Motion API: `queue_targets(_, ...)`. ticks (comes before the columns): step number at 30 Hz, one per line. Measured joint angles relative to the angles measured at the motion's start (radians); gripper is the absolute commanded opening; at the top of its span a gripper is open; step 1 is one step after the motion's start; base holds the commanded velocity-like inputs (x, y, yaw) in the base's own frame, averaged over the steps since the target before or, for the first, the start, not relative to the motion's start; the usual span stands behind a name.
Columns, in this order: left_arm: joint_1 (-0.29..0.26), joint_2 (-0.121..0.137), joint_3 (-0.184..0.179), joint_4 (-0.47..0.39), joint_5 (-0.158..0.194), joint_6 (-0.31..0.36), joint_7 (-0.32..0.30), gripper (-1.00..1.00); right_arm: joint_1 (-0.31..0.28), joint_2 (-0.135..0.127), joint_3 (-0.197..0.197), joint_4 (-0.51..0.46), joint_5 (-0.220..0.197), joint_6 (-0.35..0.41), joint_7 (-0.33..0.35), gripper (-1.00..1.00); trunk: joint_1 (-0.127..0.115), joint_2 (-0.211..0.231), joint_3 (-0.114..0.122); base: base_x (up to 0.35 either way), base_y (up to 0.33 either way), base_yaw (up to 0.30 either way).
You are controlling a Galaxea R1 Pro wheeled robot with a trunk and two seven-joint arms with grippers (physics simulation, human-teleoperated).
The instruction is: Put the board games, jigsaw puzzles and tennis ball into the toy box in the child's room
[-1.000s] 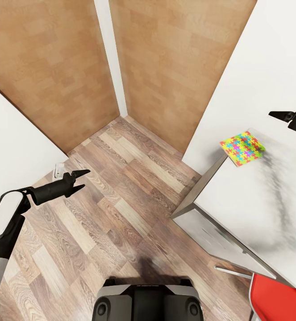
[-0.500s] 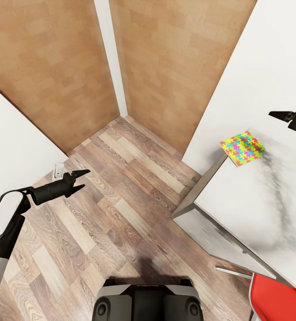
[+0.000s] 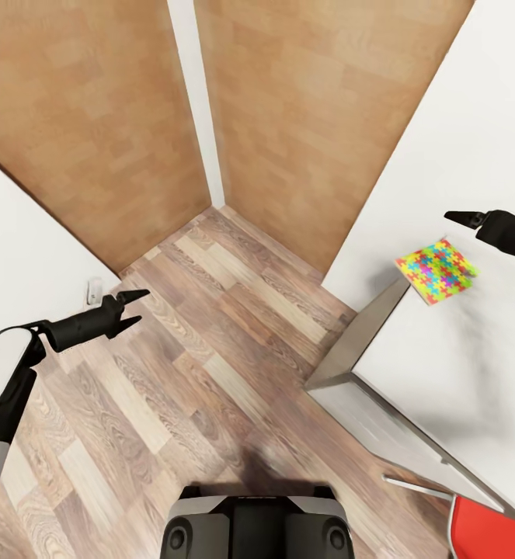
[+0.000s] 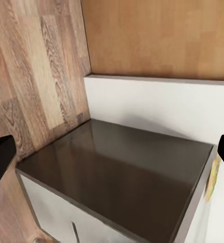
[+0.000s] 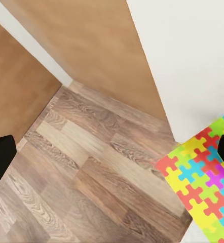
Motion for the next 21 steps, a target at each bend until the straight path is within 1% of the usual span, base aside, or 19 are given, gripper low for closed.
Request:
queue_targets(5,-0.005,0.0,0.002,0.006,-0.001,0.001,-0.001,1.0,0.006,0.028,0.0,0.001,0.0,0.002,-0.003,1.0,0.0,0.0,0.0,0.252,0.195,-0.105)
queue_targets(6,-0.006,0.0,0.002,0.007,-0.001,0.002,-0.001,1.0,0.007,0.03,0.001,0.002,0.0,0.002,-0.003,1.0,0.0,0.0,0.0,0.263,0.205,-0.179)
queue_targets(13,-0.011,-0.001,-0.002,0.011,-0.004,-0.001,0.0,1.0,0.01,0.035,0.001,0.005,0.0,0.003,-0.005,1.0,0.0,0.0,0.0,0.224,0.158,-0.216)
queue_targets(21,-0.013,-0.006,-0.006,0.016,-0.015,-0.007,0.001,1.0,0.011,0.037,0.0,0.006,0.0,0.004,-0.006,1.0,0.0,0.0,0.0,0.09,0.058,-0.261)
